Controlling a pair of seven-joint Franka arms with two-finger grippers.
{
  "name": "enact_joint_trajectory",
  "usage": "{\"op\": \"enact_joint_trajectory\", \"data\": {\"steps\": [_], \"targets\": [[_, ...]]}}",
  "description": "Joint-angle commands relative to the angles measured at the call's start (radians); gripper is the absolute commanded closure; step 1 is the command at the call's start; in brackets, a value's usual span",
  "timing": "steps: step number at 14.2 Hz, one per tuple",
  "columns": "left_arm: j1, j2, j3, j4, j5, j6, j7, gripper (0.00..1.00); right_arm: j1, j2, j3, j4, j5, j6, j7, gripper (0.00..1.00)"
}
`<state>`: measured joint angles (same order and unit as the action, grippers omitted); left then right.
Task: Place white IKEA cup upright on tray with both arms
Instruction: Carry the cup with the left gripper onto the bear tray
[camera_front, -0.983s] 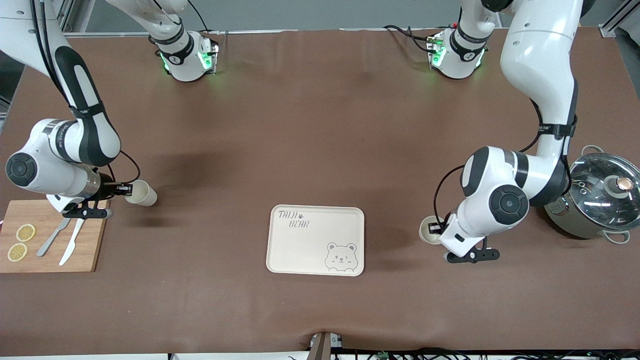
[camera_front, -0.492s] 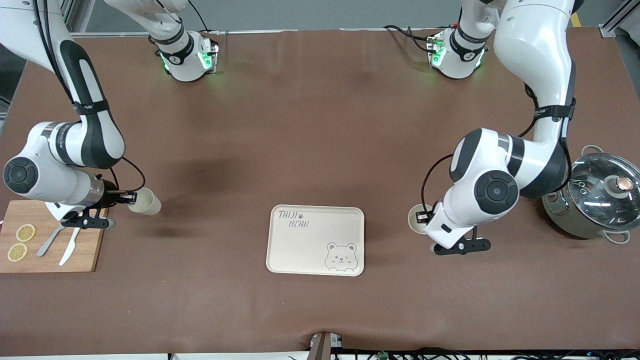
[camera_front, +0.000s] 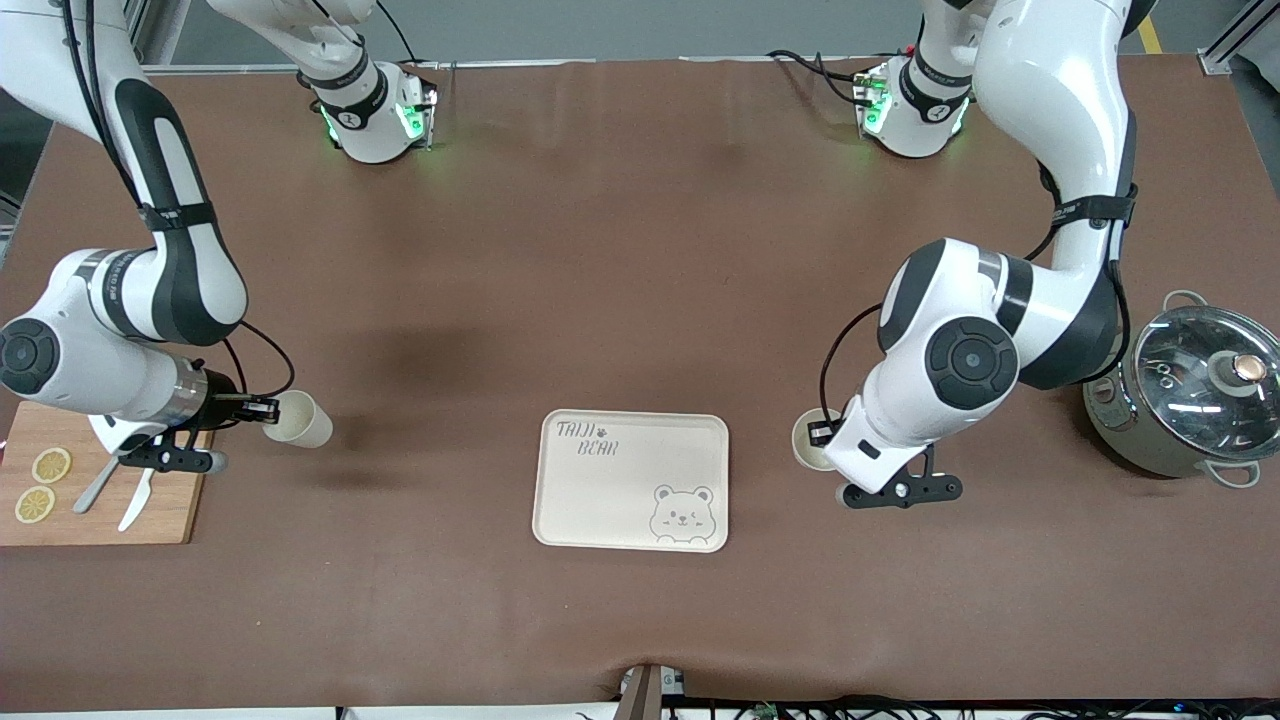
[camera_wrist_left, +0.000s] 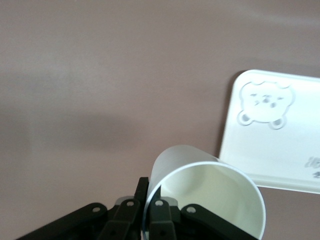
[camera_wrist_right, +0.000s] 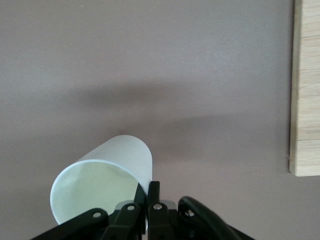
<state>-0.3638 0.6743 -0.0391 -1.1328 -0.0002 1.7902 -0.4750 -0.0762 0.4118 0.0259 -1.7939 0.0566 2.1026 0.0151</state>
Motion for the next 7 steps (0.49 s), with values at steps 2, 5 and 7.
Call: {"op": "enact_joint_trajectory", "data": {"steps": [2, 5, 7], "targets": [[-0.046, 0.077, 0.002, 0.14, -0.021, -0.04, -0.031, 1.0, 0.024, 0.039, -0.001, 0.112, 0.009, -0.111, 0.093, 1.0], [-0.113, 0.134, 0.004, 0.165, -0.035, 0.047, -0.125, 1.0, 0.049, 0.042, -0.001, 0.14, 0.009, -0.134, 0.138, 1.0], [-0.138, 0.163, 0.004, 0.165, -0.035, 0.106, -0.149, 1.0, 0.059, 0.042, -0.001, 0.143, 0.009, -0.144, 0.166, 1.0]]}}
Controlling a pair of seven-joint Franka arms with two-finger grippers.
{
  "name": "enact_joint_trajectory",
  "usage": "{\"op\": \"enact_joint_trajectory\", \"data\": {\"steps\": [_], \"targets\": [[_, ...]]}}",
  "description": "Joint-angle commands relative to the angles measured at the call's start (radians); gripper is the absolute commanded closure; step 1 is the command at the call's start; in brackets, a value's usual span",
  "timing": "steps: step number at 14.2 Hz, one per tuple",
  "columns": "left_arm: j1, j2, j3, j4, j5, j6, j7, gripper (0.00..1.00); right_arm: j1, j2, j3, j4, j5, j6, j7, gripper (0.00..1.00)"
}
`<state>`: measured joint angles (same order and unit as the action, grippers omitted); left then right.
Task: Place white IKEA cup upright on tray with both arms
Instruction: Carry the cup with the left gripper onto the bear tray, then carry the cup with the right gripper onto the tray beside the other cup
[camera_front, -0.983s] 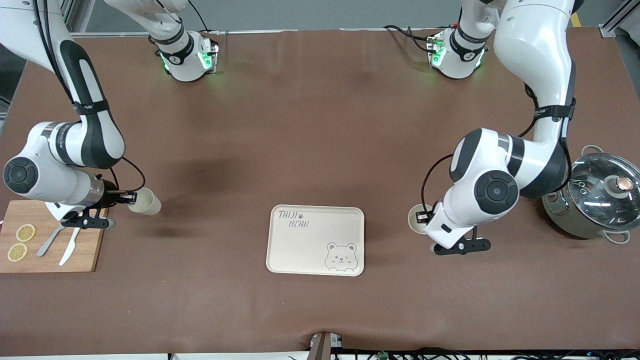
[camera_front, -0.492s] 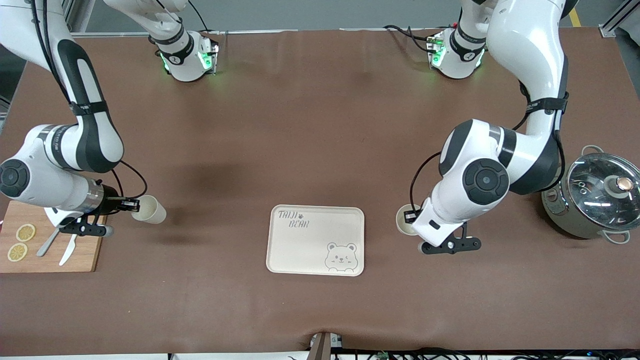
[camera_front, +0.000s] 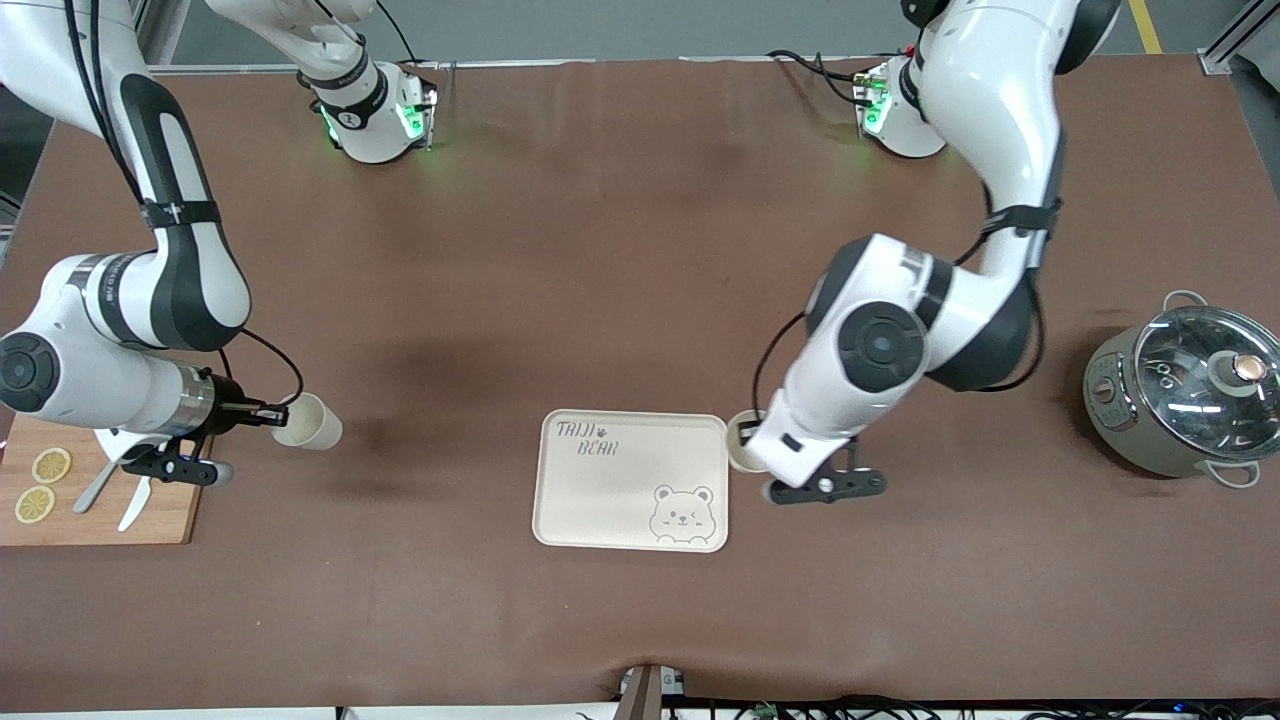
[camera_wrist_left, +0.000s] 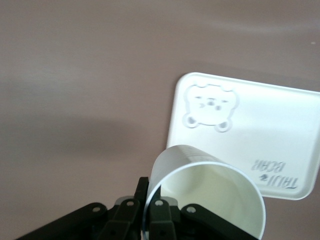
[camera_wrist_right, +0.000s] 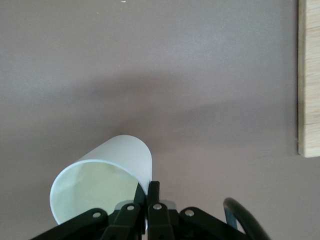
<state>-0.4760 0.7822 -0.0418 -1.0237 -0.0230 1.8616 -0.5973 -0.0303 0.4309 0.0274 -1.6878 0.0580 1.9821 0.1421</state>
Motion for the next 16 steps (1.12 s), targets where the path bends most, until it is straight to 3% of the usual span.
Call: {"op": "enact_joint_trajectory", "data": {"steps": [1, 7, 11, 16], "targets": [[-0.032, 0.063, 0.007, 0.054, -0.014, 0.053, -0.03, 1.0, 0.021, 0.023, -0.003, 0.04, 0.008, -0.025, 0.054, 1.0], [-0.059, 0.132, 0.014, 0.045, -0.012, 0.218, -0.059, 1.0, 0.114, 0.031, -0.003, 0.066, 0.013, -0.028, 0.249, 1.0], [-0.075, 0.183, 0.016, 0.044, -0.012, 0.315, -0.076, 1.0, 0.171, 0.054, -0.003, 0.103, 0.108, -0.026, 0.368, 1.0], [-0.073, 0.219, 0.016, 0.03, -0.012, 0.366, -0.075, 1.0, 0.236, 0.088, -0.003, 0.154, 0.115, -0.025, 0.511, 1.0]]}}
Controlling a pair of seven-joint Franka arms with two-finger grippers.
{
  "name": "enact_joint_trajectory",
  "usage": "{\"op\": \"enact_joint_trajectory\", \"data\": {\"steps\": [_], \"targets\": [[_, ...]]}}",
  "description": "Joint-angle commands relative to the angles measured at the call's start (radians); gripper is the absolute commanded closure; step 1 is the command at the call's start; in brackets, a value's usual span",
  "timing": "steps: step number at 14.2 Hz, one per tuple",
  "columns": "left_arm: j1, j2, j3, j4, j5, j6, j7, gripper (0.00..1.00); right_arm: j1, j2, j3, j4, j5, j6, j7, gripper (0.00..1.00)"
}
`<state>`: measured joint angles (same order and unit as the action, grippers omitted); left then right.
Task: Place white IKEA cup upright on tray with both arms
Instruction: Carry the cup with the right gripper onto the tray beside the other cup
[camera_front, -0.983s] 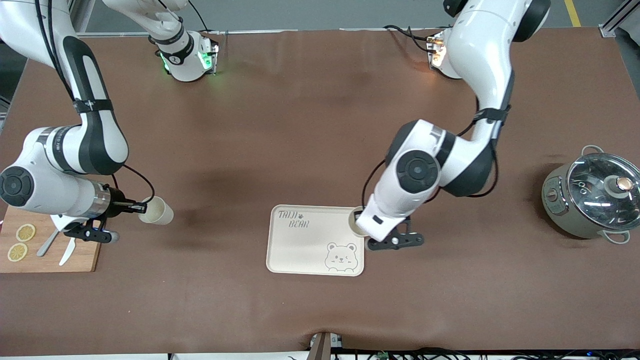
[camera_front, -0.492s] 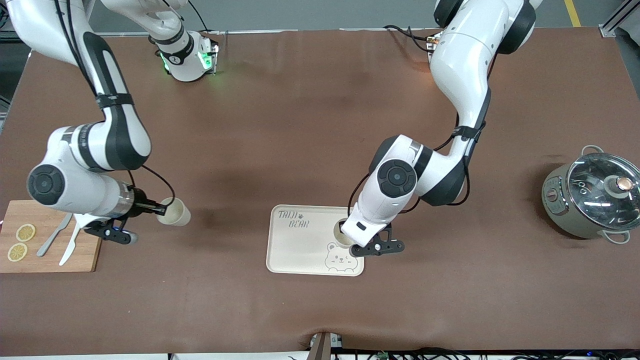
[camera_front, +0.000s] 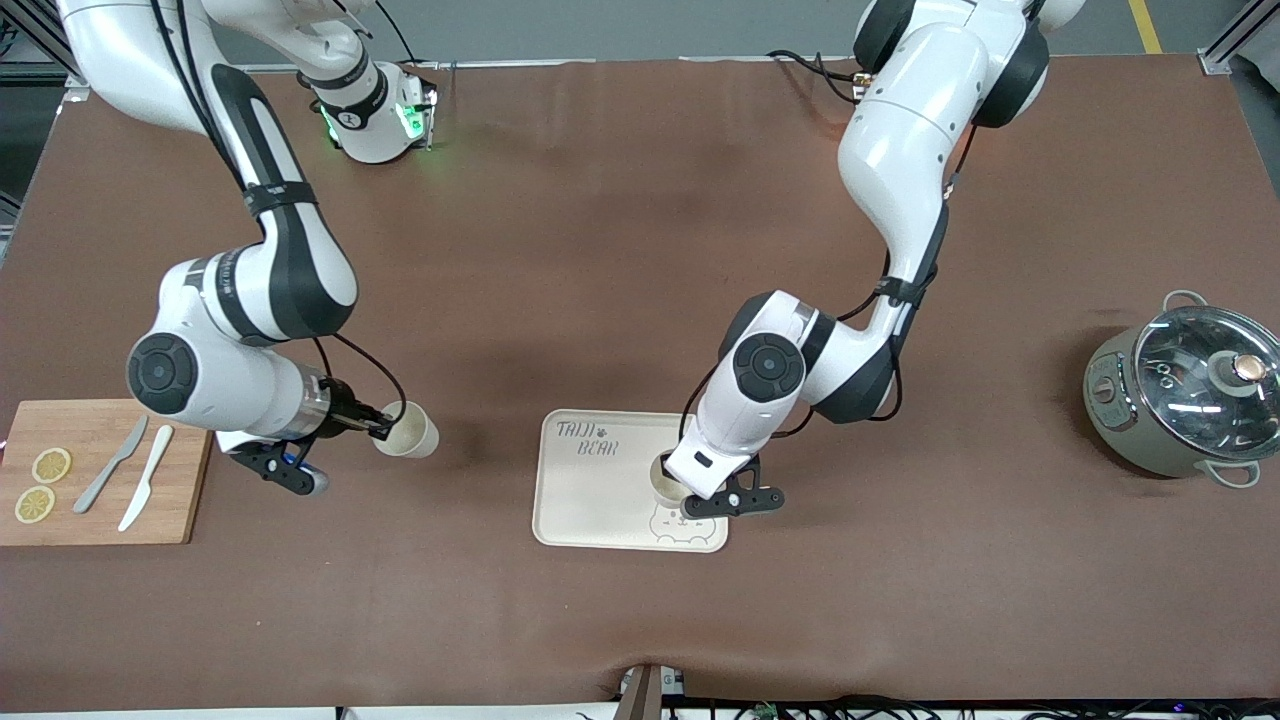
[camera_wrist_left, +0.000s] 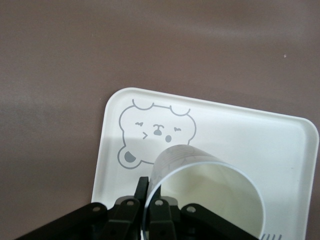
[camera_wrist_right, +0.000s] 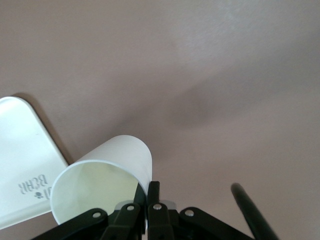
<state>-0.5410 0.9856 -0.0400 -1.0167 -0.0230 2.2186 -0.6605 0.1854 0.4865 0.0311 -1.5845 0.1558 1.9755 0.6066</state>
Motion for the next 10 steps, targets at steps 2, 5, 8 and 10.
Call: {"op": "enact_joint_trajectory", "data": {"steps": [2, 5, 8, 10], "targets": [[-0.01, 0.033, 0.014, 0.023, -0.012, 0.009, -0.013, 1.0, 0.022, 0.034, -0.007, 0.051, 0.019, -0.017, 0.05, 1.0], [-0.01, 0.053, 0.014, 0.021, -0.011, 0.029, -0.013, 1.0, 0.042, 0.035, -0.007, 0.057, 0.031, -0.015, 0.088, 1.0], [-0.011, 0.074, 0.014, 0.02, -0.011, 0.068, -0.019, 1.0, 0.078, 0.053, -0.007, 0.075, 0.03, -0.012, 0.159, 1.0], [-0.016, 0.081, 0.014, 0.02, -0.011, 0.073, -0.021, 1.0, 0.114, 0.078, -0.007, 0.109, 0.03, -0.012, 0.224, 1.0]]}}
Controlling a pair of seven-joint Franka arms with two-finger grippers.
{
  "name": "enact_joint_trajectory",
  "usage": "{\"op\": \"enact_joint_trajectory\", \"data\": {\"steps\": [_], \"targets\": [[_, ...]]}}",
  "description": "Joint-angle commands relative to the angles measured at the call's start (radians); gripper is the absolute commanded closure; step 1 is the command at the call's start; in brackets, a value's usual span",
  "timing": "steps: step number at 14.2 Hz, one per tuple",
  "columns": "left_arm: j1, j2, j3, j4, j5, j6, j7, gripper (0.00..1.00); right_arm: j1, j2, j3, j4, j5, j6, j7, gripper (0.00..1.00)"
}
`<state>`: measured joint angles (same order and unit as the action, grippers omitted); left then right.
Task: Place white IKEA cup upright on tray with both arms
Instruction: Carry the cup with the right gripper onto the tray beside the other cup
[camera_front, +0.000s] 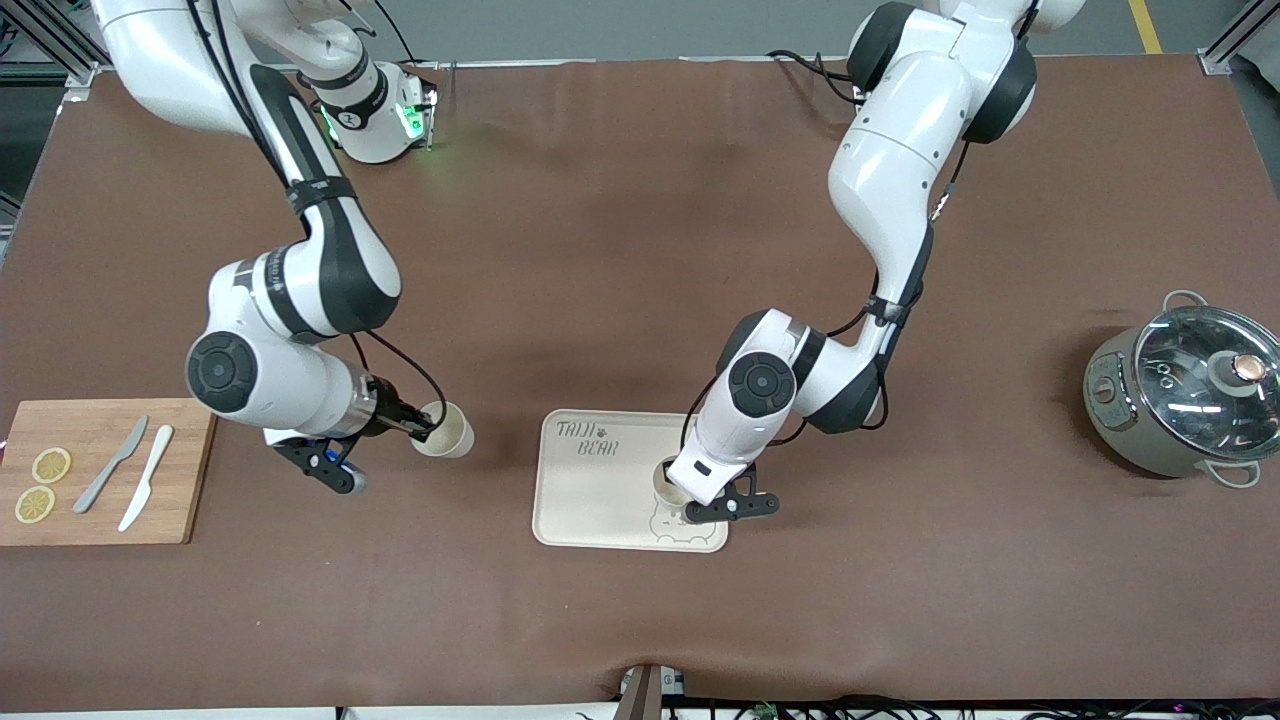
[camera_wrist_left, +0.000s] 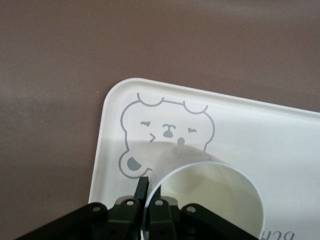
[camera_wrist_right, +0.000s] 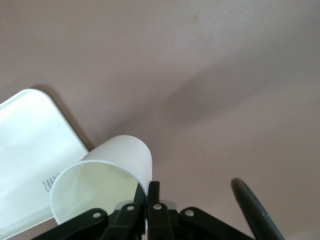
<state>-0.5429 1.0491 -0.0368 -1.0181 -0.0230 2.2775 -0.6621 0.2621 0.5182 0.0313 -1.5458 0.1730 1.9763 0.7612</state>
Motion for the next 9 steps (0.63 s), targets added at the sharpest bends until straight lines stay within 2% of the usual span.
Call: {"op": "enact_joint_trajectory", "data": {"steps": [1, 9], "targets": [[-0.014, 0.019, 0.011, 0.021, -0.009, 0.016, -0.02, 1.0, 0.051, 0.062, -0.007, 0.084, 0.013, -0.013, 0.099, 1.0], [-0.014, 0.032, 0.011, 0.013, -0.005, 0.053, -0.019, 1.0, 0.137, 0.131, -0.007, 0.105, 0.023, 0.09, 0.248, 1.0]]}}
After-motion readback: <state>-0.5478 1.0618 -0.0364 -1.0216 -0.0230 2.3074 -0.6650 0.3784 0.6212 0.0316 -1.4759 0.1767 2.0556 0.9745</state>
